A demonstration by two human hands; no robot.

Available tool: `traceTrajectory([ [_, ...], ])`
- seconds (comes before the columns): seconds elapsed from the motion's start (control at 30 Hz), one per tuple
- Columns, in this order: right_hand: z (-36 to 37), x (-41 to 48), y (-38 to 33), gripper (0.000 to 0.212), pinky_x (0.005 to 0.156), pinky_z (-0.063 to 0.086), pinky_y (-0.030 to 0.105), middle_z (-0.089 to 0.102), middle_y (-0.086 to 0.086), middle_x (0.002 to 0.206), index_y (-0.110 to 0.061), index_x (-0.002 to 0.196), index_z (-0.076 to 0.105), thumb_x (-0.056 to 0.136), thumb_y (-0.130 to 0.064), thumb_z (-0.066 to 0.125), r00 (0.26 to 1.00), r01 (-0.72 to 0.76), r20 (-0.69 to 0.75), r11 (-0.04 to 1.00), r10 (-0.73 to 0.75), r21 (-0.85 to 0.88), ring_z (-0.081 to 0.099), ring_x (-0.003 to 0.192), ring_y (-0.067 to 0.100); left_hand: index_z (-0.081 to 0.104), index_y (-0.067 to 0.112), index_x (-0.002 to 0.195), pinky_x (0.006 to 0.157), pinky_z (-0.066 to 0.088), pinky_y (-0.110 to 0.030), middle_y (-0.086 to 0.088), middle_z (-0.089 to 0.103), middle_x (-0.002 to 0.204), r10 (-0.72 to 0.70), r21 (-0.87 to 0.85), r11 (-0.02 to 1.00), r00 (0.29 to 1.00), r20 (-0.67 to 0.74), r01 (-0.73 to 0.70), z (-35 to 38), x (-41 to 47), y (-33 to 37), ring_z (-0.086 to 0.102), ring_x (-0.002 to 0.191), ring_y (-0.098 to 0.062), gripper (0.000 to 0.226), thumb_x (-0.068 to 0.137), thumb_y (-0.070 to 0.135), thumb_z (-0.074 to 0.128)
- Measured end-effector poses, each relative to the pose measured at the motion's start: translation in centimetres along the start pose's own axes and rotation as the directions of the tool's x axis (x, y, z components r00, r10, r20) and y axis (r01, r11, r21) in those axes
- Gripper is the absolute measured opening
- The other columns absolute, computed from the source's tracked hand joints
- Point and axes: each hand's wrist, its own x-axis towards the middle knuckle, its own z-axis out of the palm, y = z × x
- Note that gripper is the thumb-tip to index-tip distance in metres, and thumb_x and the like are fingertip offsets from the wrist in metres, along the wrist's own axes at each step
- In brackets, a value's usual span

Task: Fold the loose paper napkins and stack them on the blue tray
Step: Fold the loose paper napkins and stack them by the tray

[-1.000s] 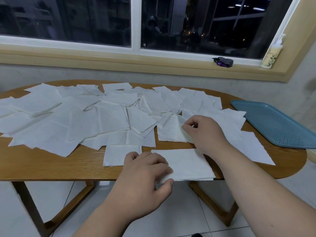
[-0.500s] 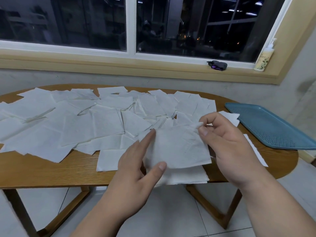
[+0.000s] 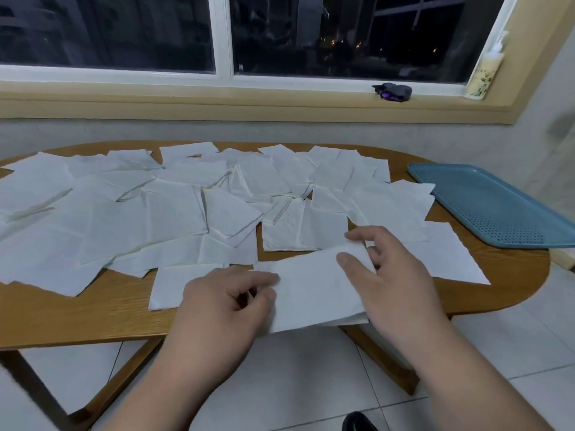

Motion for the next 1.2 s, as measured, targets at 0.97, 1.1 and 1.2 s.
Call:
traceTrajectory([
  [0.97,0.3,-0.2,2.4,0.031,0.085,0.035,0.016,0.042,-0.019,0.11,-0.031,0.117,0.067,0.097,-0.046,0.05,0.97,0.242,0.125,0.878,-0.209,-0.414,0.038,0.105,-0.001,0.071,0.039,0.087,0.087,0.031,-0.039,0.016,0.054,0.101,0.283,0.393,0.878,0.958,0.04,-0.275,0.8,-0.6,-0.5,0.049,0.102,-0.009,0.024,0.084,0.05,0.05],
  [1.1,0.3,-0.6,2.2,0.029,0.085,0.032,0.011,0.045,-0.021,0.106,-0.028,0.108,0.07,0.095,-0.046,0.051,0.941,0.339,0.131,0.858,-0.313,-0.387,0.036,0.103,-0.004,0.068,0.042,0.085,0.085,0.033,-0.04,0.024,0.057,0.099,0.325,0.397,0.843,0.932,0.159,-0.362,1.3,-0.7,-0.7,0.056,0.1,-0.003,0.02,0.086,0.051,0.05],
  [1.2,0.4,-0.8,2.4,0.029,0.088,0.031,0.019,0.047,-0.025,0.102,-0.032,0.105,0.07,0.093,-0.046,0.048,0.917,0.393,0.237,0.824,-0.321,-0.408,0.035,0.102,-0.006,0.068,0.043,0.089,0.084,0.036,-0.042,0.026,0.059,0.098,0.314,0.392,0.847,0.933,0.179,-0.36,1.4,-0.5,-1.1,0.058,0.098,-0.001,0.022,0.086,0.053,0.049],
])
